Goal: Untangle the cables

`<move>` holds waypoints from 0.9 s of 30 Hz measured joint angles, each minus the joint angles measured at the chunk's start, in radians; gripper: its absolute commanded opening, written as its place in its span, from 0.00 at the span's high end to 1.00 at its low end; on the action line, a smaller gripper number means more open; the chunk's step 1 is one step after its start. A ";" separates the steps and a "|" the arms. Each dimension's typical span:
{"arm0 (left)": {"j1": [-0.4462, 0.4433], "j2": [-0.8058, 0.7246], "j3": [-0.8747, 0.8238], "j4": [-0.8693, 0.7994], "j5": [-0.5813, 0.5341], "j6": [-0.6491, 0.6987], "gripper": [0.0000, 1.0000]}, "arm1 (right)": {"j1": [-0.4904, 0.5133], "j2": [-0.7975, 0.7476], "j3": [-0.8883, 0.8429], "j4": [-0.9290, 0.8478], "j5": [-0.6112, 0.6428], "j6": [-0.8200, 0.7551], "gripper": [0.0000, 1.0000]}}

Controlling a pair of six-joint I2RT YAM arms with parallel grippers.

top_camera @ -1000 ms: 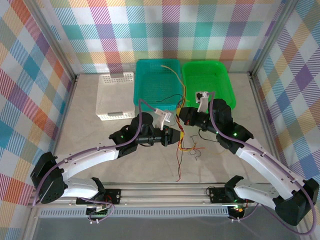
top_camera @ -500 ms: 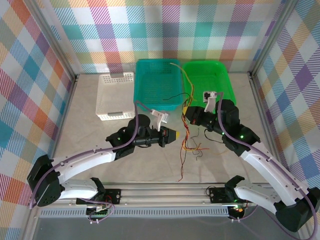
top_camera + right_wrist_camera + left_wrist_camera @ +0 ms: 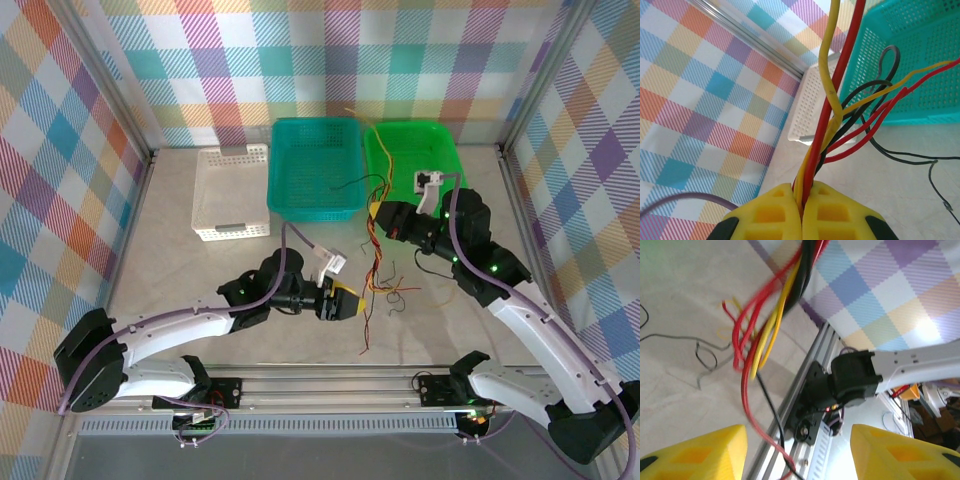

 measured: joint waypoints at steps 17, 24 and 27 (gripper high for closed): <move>-0.054 0.042 -0.006 -0.056 -0.073 0.071 0.53 | 0.000 0.015 0.028 0.000 -0.062 0.006 1.00; -0.054 0.055 0.006 -0.058 -0.126 0.077 0.53 | -0.001 0.014 0.002 0.018 -0.095 0.030 1.00; -0.054 0.072 0.023 -0.051 -0.133 0.072 0.91 | -0.001 0.014 -0.022 0.029 -0.107 0.039 1.00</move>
